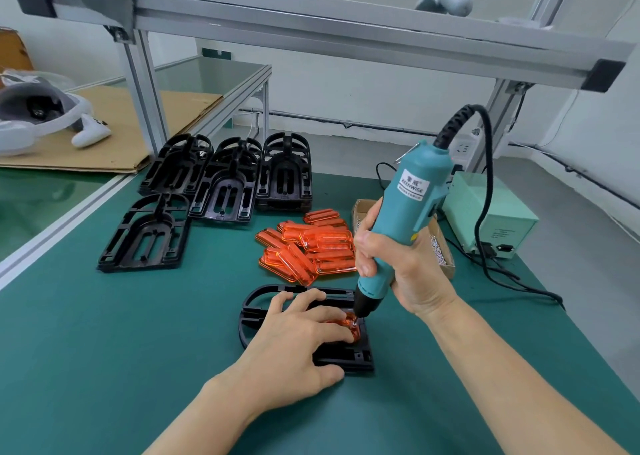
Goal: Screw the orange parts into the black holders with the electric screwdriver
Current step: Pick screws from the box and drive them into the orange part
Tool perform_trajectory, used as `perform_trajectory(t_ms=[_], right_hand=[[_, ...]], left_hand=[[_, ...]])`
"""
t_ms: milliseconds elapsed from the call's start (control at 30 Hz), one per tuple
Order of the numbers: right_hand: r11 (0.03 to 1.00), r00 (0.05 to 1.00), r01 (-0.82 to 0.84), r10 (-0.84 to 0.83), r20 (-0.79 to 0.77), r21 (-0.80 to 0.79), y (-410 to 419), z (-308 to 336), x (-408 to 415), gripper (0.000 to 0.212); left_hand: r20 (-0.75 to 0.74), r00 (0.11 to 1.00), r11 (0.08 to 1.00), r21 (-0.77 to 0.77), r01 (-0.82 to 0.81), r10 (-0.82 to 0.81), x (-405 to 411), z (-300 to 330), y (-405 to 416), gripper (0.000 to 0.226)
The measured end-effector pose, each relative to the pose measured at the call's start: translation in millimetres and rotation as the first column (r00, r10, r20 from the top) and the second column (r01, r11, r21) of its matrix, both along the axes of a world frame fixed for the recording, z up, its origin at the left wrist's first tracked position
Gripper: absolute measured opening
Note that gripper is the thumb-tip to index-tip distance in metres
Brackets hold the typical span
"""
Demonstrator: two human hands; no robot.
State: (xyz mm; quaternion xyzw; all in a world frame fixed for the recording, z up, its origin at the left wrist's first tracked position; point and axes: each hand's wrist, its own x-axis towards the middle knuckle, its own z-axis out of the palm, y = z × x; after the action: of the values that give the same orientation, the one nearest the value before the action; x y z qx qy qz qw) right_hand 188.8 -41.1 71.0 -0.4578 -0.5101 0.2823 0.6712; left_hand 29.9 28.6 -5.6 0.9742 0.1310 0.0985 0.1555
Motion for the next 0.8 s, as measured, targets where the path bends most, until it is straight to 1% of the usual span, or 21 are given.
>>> perform_trajectory(t_ms=[100,333,400,467,500,567,667,733,800], right_hand=[[0.999,0.999,-0.033,0.033,0.006,-0.012,-1,-1,-1,0.008],[0.997,0.996,-0.077,0.076,-0.052,-0.003,0,5,2,0.014],[0.998,0.99,-0.056,0.058,-0.128,0.023,0,13,5,0.015],[0.996,0.968,-0.028,0.048,-0.245,0.083,-2,28,14,0.019],[0.993,0.959,-0.008,0.04,-0.281,0.115,-3,36,20,0.02],[0.986,0.954,0.058,-0.009,-0.299,0.156,-7,50,30,0.02],[0.971,0.941,0.171,-0.11,-0.319,0.169,-14,52,38,0.016],[0.95,0.913,0.262,-0.185,-0.365,0.172,-19,43,40,0.017],[0.915,0.858,0.36,-0.249,-0.449,0.182,-23,34,42,0.019]], left_hand=[[0.008,1.0,1.0,-0.01,0.0,0.0,1,-1,1,0.047],[0.008,1.0,1.0,-0.031,0.007,-0.007,3,-1,3,0.048],[-0.005,1.0,0.999,-0.037,0.005,-0.005,4,-1,4,0.048],[-0.008,1.0,0.999,-0.053,0.002,-0.003,5,0,4,0.047],[-0.006,1.0,0.998,-0.064,0.002,-0.003,5,1,3,0.047],[-0.004,1.0,0.997,-0.08,0.002,-0.003,4,1,3,0.046],[-0.019,1.0,0.997,-0.078,-0.001,0.0,3,2,1,0.043],[-0.033,0.999,0.995,-0.098,0.007,-0.01,1,4,0,0.043],[-0.014,1.0,0.989,-0.146,0.02,-0.022,4,12,2,0.043]])
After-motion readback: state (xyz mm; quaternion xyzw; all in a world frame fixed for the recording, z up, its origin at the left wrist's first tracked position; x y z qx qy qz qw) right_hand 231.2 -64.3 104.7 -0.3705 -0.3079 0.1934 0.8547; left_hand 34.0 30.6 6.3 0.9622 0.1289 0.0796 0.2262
